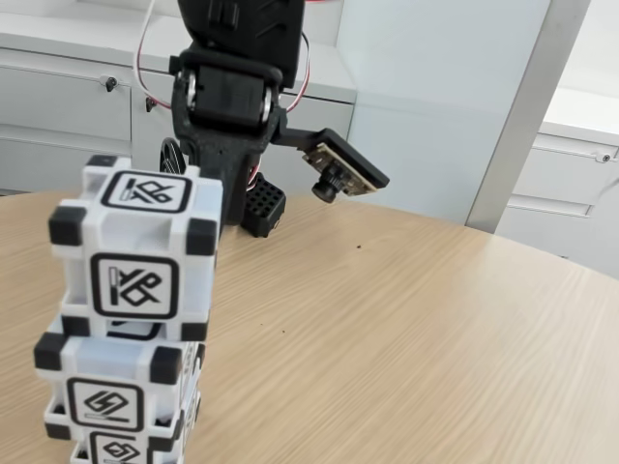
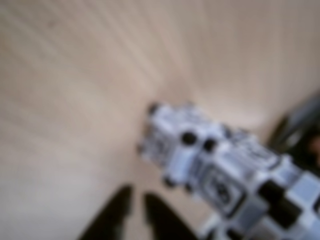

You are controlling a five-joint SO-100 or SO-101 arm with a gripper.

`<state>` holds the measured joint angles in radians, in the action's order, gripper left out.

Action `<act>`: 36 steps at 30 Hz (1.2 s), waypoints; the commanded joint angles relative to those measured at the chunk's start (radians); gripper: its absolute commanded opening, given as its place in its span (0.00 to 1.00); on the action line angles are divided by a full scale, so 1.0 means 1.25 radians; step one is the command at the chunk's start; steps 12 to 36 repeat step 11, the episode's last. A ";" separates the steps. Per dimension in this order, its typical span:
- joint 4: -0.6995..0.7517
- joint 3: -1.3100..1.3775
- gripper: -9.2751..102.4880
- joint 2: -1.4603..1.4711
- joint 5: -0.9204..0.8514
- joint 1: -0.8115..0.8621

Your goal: Stack cubes from left to right.

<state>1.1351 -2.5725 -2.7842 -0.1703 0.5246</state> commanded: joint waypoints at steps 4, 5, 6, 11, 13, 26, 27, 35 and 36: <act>-0.012 0.004 0.08 -0.007 0.004 0.005; -0.012 0.004 0.08 -0.007 0.000 0.006; -0.012 0.004 0.08 -0.007 -0.002 0.006; -0.012 0.004 0.08 -0.007 -0.007 0.007; -0.012 0.004 0.08 -0.007 -0.007 0.007; -0.012 0.004 0.08 -0.007 -0.007 0.007; -0.012 0.004 0.08 -0.007 -0.007 0.007; -0.012 0.004 0.08 -0.007 -0.007 0.007; -0.012 0.004 0.08 -0.007 -0.007 0.007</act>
